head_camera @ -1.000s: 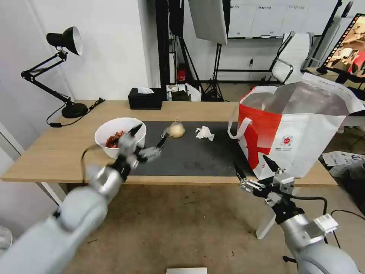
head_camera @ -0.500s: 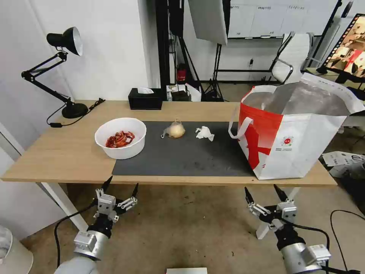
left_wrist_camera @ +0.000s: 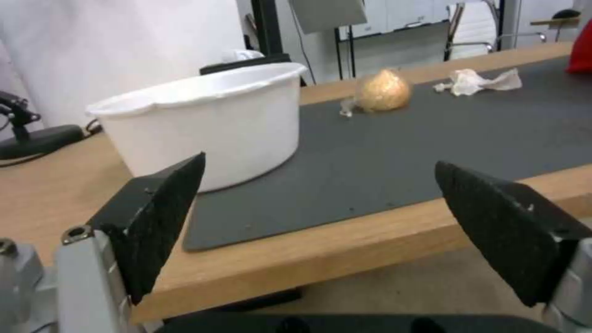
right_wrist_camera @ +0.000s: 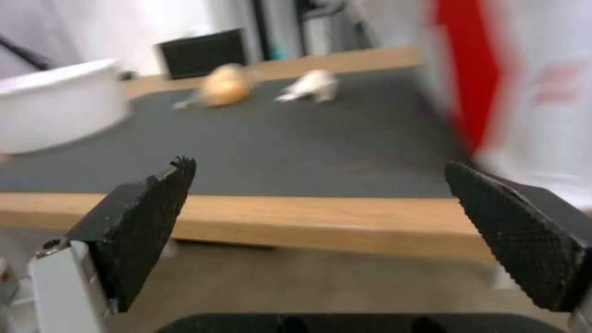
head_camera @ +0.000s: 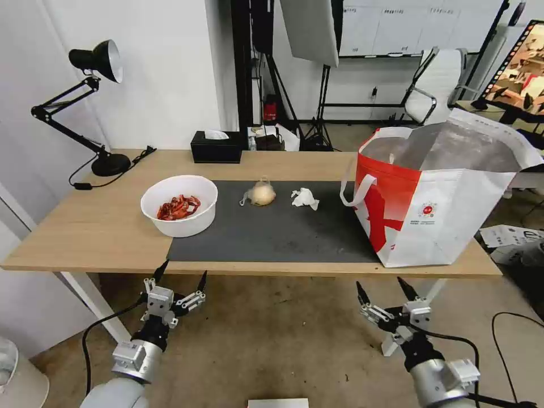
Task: Pick up the trash from the table and place it into the takeout bag.
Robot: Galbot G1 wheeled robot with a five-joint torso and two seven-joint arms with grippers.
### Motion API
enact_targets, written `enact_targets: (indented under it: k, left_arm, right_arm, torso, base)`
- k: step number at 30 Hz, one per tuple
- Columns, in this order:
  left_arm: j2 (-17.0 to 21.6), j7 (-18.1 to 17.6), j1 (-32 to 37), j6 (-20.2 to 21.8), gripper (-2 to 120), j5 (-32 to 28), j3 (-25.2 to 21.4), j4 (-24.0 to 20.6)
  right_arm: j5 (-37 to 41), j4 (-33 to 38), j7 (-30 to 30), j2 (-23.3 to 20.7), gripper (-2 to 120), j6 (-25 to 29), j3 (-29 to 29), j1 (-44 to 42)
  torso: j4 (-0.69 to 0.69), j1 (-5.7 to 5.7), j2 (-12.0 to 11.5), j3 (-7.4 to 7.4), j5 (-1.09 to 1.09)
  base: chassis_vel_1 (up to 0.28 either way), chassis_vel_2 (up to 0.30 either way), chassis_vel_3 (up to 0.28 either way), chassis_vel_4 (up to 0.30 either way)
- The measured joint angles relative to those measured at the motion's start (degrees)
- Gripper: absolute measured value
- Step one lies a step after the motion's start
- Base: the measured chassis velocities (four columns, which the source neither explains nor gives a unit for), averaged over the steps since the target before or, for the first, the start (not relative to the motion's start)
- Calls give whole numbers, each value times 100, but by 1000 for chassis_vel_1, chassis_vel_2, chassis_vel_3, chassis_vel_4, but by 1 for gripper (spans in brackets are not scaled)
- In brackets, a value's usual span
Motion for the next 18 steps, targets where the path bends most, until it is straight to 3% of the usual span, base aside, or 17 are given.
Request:
enact_targets:
  k: [1,4,8,10,15,16,18]
  left_arm:
    - [0,0,0,0,100,0,0,0]
    - [-51,2,24,8,100,-22,-17,-46]
    - [-133,0,31,38,100,-21,-13,-101]
    - [-222,-5,35,64,100,-4,-39,-115]
    - [-244,-6,62,72,100,-2,-96,-118]
    - [-244,-6,62,72,100,-2,-96,-118]
    - [-275,-8,77,86,100,-10,-140,-149]
  right_arm:
    - [0,0,0,0,100,0,0,0]
    - [773,-205,-11,-455,100,-395,-708,1227]
    - [1094,-478,58,-632,100,-539,-1250,2139]
    - [1399,-919,263,-689,100,-699,-2006,3334]
    - [1846,-1721,759,-422,100,-1120,-3102,4949]
    - [1846,-1721,759,-422,100,-1120,-3102,4949]
    - [1966,-2258,1248,-52,100,-1447,-3564,5797]
  torso:
    - [0,0,0,0,0]
    - [2,1,-1,1,1]
    - [3,1,-1,0,0]
    - [2,1,-1,1,0]
    - [1,2,-1,1,1]
    - [1,2,-1,1,1]
    - [2,1,-1,1,-2]
  base:
    - [0,0,0,0]
    - [0,0,0,0]
    - [0,0,0,0]
    - [0,0,0,0]
    - [0,0,0,0]
    - [0,0,0,0]
    - [0,0,0,0]
